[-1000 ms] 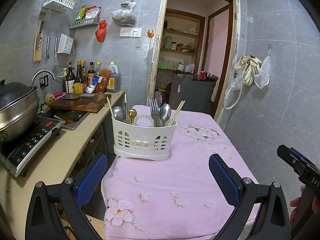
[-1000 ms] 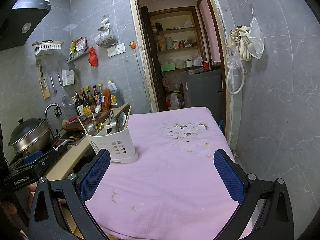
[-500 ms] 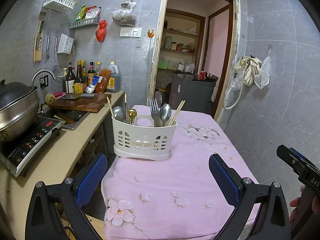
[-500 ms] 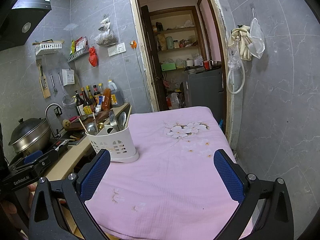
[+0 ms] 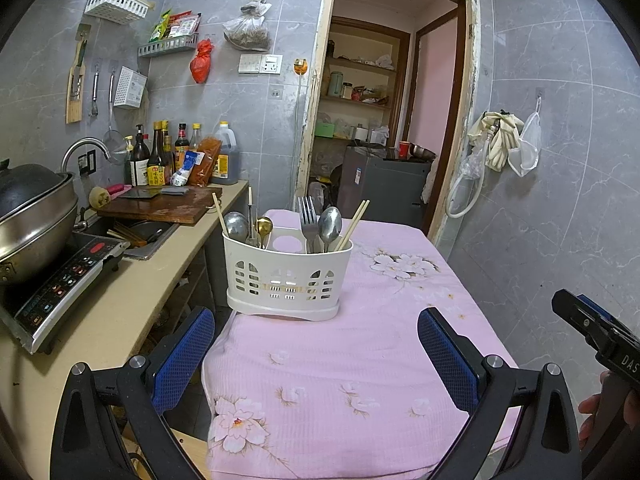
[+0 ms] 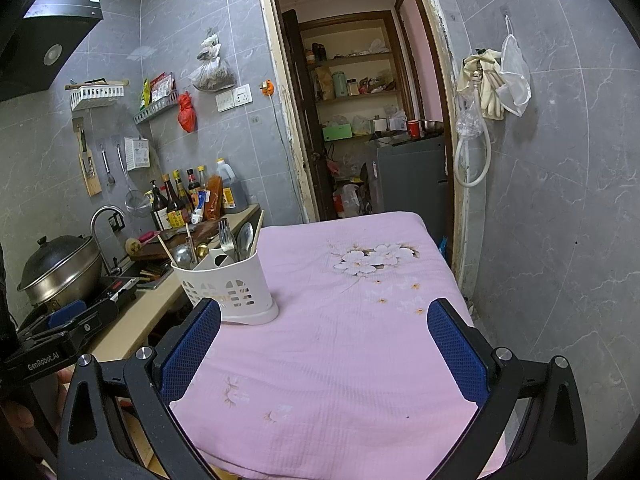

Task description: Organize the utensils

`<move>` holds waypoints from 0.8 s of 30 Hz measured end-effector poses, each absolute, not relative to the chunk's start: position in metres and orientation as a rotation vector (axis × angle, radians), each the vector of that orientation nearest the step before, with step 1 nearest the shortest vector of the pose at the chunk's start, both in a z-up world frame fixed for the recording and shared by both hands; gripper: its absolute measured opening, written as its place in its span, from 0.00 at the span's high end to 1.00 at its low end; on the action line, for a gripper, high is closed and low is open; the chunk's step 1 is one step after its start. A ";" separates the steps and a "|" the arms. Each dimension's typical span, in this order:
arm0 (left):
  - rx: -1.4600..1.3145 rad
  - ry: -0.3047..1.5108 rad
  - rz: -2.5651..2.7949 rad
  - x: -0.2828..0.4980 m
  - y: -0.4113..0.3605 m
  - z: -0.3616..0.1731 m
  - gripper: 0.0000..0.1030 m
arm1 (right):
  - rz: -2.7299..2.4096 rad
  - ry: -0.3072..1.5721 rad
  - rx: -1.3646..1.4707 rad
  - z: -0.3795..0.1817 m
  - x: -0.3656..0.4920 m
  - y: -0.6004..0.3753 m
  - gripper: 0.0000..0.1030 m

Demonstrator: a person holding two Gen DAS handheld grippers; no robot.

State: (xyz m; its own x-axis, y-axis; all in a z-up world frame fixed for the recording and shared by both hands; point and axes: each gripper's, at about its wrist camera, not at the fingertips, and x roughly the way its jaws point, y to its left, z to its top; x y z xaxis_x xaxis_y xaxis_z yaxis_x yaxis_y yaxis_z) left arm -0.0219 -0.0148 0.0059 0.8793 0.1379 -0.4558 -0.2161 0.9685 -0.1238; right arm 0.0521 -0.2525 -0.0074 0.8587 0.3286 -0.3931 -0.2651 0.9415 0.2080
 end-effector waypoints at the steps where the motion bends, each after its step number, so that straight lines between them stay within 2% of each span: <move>1: -0.173 0.462 0.186 -0.022 -0.015 0.006 0.01 | 0.313 0.438 0.149 -0.007 0.052 -0.253 0.01; 24: -0.175 0.464 0.187 -0.022 -0.013 0.004 0.01 | 0.312 0.440 0.147 -0.007 0.053 -0.253 0.01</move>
